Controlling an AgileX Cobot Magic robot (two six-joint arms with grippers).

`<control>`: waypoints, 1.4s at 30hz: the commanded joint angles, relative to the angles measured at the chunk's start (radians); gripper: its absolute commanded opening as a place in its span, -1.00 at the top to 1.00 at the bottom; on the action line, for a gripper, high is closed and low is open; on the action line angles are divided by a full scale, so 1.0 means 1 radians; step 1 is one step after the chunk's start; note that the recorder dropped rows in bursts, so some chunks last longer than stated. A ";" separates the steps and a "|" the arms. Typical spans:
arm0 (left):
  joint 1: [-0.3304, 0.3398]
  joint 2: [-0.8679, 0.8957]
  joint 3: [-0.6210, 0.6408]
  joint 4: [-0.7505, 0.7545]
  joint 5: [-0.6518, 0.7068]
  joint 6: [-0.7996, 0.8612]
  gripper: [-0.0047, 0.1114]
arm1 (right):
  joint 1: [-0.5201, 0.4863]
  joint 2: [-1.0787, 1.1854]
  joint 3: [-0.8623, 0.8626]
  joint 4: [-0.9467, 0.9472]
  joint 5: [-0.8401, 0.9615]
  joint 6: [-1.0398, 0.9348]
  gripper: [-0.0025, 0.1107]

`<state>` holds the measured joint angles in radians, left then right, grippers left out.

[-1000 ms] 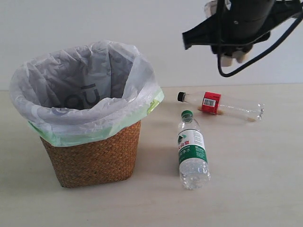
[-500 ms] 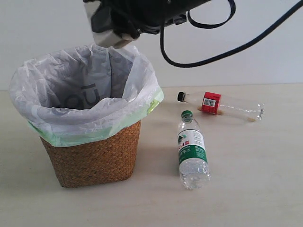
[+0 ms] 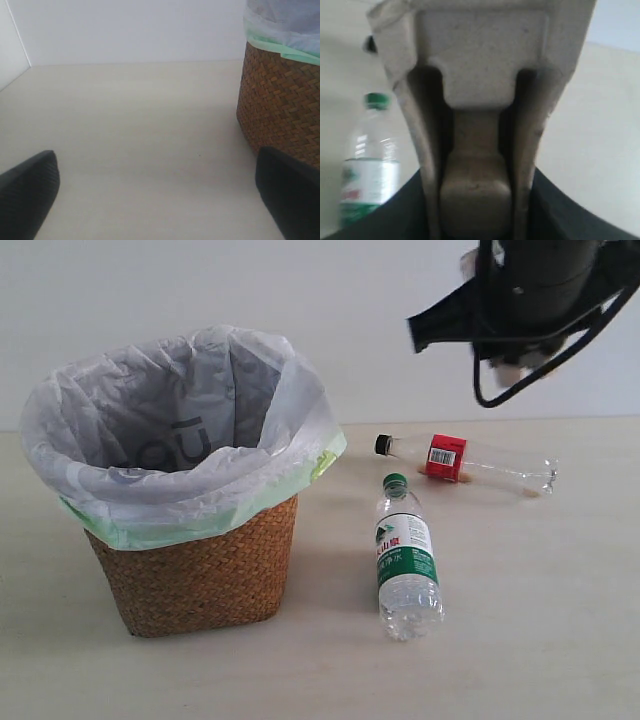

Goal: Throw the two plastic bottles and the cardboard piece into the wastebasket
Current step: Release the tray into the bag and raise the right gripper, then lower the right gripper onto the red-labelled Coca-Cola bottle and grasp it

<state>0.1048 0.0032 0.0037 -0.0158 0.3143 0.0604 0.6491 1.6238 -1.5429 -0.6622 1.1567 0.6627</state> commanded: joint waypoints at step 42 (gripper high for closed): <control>0.002 -0.003 -0.004 -0.002 -0.007 -0.009 -0.94 | -0.133 0.260 -0.172 0.068 0.064 -0.290 -0.78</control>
<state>0.1048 0.0032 0.0037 -0.0158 0.3143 0.0604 0.5744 1.8280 -1.7123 -0.5998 1.2085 0.4307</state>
